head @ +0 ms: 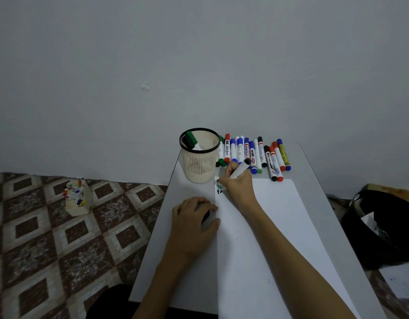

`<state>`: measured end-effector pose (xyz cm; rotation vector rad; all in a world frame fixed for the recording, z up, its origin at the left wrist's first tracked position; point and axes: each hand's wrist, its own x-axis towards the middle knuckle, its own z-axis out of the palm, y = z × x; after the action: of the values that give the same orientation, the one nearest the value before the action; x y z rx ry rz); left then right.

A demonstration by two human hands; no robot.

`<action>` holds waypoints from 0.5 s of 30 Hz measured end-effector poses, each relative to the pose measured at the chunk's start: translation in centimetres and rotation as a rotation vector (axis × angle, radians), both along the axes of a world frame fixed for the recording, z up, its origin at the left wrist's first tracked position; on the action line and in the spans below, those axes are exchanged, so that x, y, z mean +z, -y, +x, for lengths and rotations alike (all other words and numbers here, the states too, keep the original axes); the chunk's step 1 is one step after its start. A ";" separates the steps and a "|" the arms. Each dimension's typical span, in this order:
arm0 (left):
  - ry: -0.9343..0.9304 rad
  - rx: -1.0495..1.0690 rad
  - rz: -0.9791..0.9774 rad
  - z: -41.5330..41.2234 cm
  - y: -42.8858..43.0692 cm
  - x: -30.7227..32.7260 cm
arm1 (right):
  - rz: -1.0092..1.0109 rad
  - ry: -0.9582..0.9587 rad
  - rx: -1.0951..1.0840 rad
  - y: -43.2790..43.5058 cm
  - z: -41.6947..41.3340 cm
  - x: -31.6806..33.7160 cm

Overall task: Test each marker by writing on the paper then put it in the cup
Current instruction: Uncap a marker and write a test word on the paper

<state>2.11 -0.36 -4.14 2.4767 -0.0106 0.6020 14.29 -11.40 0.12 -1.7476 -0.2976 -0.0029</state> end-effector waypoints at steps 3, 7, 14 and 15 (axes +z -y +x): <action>-0.013 0.004 0.000 0.0 0.0 0.0 | 0.002 0.014 -0.006 0.1 -0.1 0.0; -0.018 -0.001 0.002 0.0 0.0 0.0 | -0.005 -0.022 0.022 0.2 0.0 0.0; -0.001 0.000 -0.006 0.1 0.0 0.1 | 0.042 -0.094 -0.063 0.2 0.7 -0.7; 0.000 -0.001 -0.007 0.1 0.0 0.1 | 0.033 -0.113 -0.063 0.2 0.7 -0.8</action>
<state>2.19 -0.38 -4.08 2.4695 -0.0097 0.6004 15.02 -11.60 -0.67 -1.7162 -0.1590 0.0452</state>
